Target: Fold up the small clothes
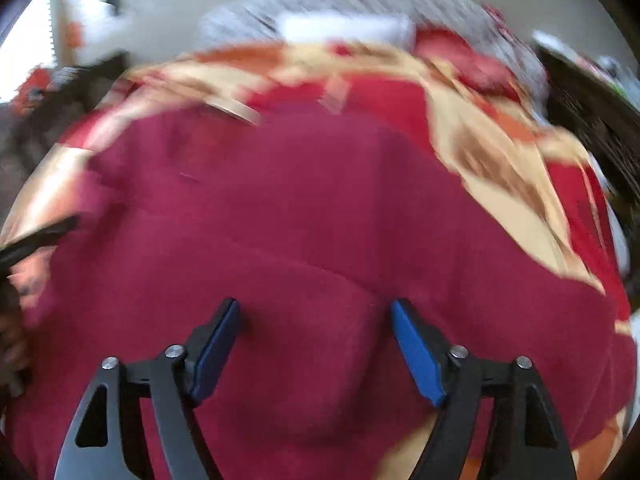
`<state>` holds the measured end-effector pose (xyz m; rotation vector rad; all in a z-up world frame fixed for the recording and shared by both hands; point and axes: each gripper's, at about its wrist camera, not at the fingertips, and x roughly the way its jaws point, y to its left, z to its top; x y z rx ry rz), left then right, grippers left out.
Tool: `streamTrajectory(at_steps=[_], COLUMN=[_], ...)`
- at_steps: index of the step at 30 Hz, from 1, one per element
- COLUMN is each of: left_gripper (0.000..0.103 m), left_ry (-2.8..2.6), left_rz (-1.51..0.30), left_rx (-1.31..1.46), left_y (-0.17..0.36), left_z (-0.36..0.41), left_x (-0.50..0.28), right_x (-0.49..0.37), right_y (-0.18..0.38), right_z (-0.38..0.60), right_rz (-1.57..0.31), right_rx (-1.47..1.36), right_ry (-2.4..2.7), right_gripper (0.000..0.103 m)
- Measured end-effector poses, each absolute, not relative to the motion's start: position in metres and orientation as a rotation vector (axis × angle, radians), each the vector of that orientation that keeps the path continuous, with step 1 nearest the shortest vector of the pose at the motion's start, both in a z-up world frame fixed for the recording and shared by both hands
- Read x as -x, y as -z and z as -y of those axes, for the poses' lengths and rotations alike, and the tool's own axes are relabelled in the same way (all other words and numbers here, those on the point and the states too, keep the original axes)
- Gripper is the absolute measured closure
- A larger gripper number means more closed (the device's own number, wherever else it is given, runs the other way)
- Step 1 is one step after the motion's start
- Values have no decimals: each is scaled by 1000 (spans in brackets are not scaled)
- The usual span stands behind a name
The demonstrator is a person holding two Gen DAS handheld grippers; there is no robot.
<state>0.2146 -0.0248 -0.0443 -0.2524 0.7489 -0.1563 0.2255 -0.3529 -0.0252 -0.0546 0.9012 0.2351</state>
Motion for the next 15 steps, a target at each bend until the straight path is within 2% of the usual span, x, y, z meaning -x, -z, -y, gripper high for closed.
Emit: streamTrajectory(at_steps=[3,8,10,13,15], left_gripper=[44,44,44,43,39], left_ry=[167,181,174,167,173], left_rz=[-743,-722,-716,-709,-707], left_rx=[271,342,336,313,312], left_y=[42,43,42,40,40], left_z=[17,6,7,10,10], left_x=[-207,-201,-198,-194,-192], right_x=[-218,-168,-162,-173,-171], right_y=[14,-25,-15,28,25], right_z=[354,343,327,322,326], right_rz=[-884,-758,-801,-931,-896], right_rx=[58,24,71,105,75], right_ry=[-216,-327,-375,-359,-356], right_gripper=[30,27,26,26,27])
